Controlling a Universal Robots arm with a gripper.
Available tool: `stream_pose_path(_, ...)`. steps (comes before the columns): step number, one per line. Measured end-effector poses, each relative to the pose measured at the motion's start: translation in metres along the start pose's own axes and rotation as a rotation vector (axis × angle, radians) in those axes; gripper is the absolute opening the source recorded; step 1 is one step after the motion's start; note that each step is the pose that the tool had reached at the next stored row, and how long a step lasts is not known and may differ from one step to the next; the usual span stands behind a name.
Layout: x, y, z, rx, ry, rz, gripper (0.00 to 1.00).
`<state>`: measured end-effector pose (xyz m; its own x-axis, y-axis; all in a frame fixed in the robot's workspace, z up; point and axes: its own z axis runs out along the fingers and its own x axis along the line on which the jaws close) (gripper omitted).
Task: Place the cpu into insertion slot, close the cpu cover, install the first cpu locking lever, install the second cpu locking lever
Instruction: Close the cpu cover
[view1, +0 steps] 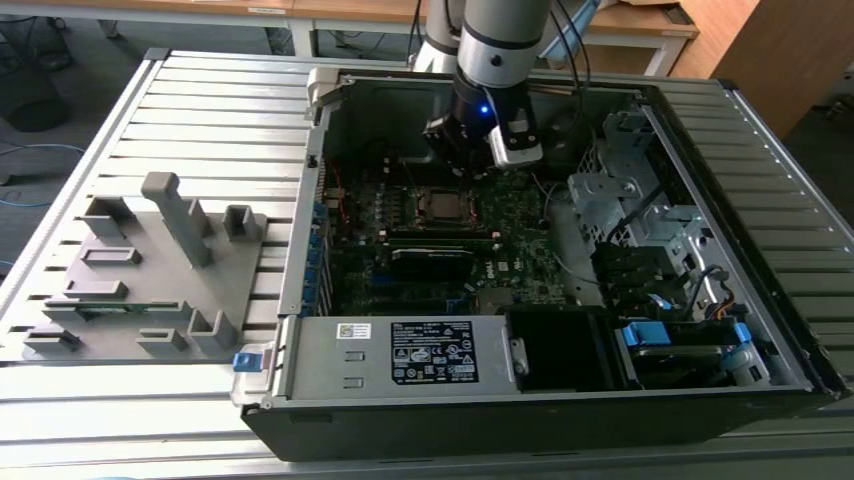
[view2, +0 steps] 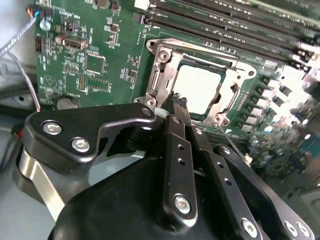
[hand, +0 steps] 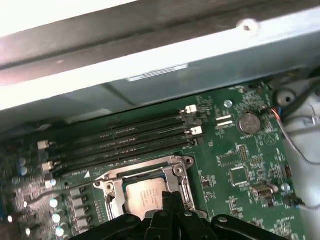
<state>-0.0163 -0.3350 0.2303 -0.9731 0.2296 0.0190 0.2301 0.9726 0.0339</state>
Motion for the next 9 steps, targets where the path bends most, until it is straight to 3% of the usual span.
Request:
stream_pose_path(4, -0.0001, 0.0, 0.0011, 0.005, 0.0014, -0.062, 0.11)
stream_pose_path(9, 0.0001, -0.0001, 0.0011, 0.0062, 0.001, -0.069, 0.11)
